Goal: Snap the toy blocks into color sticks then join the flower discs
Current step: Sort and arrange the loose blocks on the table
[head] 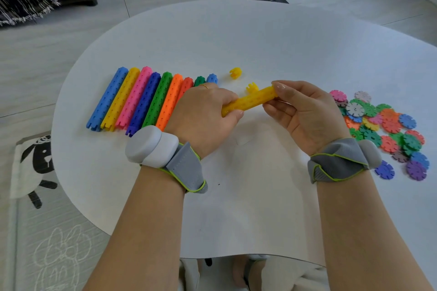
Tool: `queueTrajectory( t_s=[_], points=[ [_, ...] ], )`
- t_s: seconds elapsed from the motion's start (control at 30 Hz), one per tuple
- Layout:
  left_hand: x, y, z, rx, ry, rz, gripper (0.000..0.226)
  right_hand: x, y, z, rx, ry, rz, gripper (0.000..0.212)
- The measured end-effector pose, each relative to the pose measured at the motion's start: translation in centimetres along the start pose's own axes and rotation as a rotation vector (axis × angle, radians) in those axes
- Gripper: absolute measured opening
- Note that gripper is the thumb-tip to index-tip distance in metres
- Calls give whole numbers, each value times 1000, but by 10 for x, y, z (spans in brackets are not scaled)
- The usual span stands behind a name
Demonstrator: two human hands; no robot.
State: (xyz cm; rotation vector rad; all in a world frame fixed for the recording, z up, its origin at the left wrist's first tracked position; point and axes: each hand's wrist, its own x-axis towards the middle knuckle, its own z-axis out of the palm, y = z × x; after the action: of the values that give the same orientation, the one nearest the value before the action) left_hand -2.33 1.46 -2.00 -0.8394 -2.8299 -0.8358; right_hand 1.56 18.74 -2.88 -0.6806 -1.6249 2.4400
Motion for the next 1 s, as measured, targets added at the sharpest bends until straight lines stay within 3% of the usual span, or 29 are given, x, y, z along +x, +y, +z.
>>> queueTrajectory(
  t_s=[0.13,0.23,0.33,0.47,0.6,0.67,0.9,1.0],
  points=[
    [0,-2,0,1,-10,-9,25,0,2,3,-39,-19,-24,7],
    [0,-6,-1,5,-7,-37,25,-1,1,8,-137,-16,-67,21],
    [0,-10,-4,-10,12,-72,23,2,5,15,-279,101,-152,26],
    [-1,-18,-7,-10,61,-135,23,15,18,17,-872,287,-359,23],
    [-3,-23,-8,-6,55,-148,24,17,27,29,-1273,155,-389,44],
    [-3,-24,-9,-8,46,-144,23,18,31,34,-1407,132,-390,42],
    [-6,-27,-13,-37,52,-131,22,19,34,30,-1226,306,-418,23],
    [-6,-27,-13,-42,50,-119,23,18,28,30,-806,400,-356,5]
  ],
)
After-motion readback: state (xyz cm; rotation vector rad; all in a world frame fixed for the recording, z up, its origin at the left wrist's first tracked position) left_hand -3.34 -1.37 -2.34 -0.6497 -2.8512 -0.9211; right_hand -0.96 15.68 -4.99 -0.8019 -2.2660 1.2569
